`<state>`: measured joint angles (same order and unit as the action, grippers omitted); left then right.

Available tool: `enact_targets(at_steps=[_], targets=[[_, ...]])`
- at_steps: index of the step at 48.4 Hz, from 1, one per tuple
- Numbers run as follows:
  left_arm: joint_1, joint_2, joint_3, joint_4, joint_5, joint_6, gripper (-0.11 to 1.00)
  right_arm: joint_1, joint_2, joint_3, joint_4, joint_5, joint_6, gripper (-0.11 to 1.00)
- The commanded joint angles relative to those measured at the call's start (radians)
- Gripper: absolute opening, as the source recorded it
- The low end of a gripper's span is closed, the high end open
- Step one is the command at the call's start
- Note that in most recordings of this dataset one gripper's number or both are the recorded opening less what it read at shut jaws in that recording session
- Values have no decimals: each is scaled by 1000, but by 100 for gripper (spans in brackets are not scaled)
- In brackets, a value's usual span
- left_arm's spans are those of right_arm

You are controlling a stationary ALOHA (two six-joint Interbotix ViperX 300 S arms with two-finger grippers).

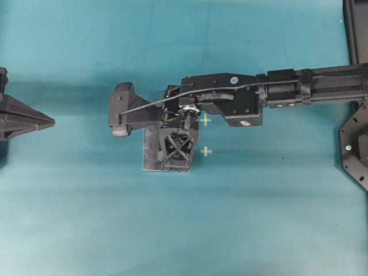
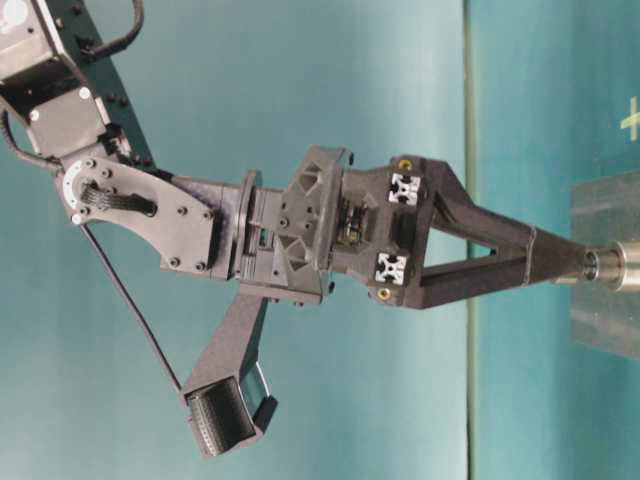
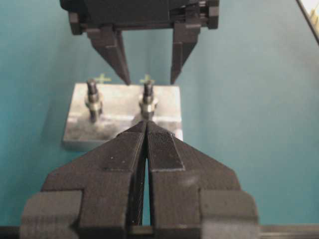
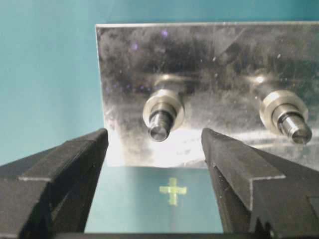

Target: Insert the washer onto the shaft.

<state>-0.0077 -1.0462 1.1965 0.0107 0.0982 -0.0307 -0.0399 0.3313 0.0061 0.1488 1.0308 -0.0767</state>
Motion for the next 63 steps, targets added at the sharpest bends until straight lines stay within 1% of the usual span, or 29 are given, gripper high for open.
enact_targets(at_steps=[1, 5, 12, 22, 25, 27, 29, 34, 40, 44, 52, 58, 63], targets=[[2, 5, -17, 2, -5, 0, 0, -3, -34, -32, 0, 9, -2, 79], [2, 5, -18, 2, -5, 0, 0, -9, -54, -41, 0, 23, 0, 79], [3, 5, -18, 2, -6, 0, 0, -20, -115, -46, -14, 43, 2, 78], [3, 5, -17, 2, -5, 0, 0, -26, -184, -28, -17, 64, 0, 76], [3, 5, -17, 2, -5, 0, 0, -25, -206, -12, -17, 64, 0, 74], [2, 5, -17, 2, -5, 0, 0, -26, -218, 2, -17, 63, 0, 71], [3, 5, -17, 2, -6, 0, 0, -28, -232, 17, -17, 58, 2, 65], [2, 5, -17, 2, -5, 0, 0, -34, -264, 55, -17, 43, 3, 46], [3, 5, -17, 2, -5, 0, 0, -43, -311, 109, -17, -17, 8, 26], [2, 5, -18, 2, -5, 0, 0, -49, -344, 143, -17, -61, 18, 17], [2, 5, -18, 2, -6, 0, 0, -57, -410, 236, -17, -140, 35, 6], [3, 5, -18, 2, -5, 0, 0, -55, -451, 298, -15, -187, 38, 3], [3, 5, -17, 2, -5, 0, 0, -55, -485, 342, -15, -219, 38, 2]])
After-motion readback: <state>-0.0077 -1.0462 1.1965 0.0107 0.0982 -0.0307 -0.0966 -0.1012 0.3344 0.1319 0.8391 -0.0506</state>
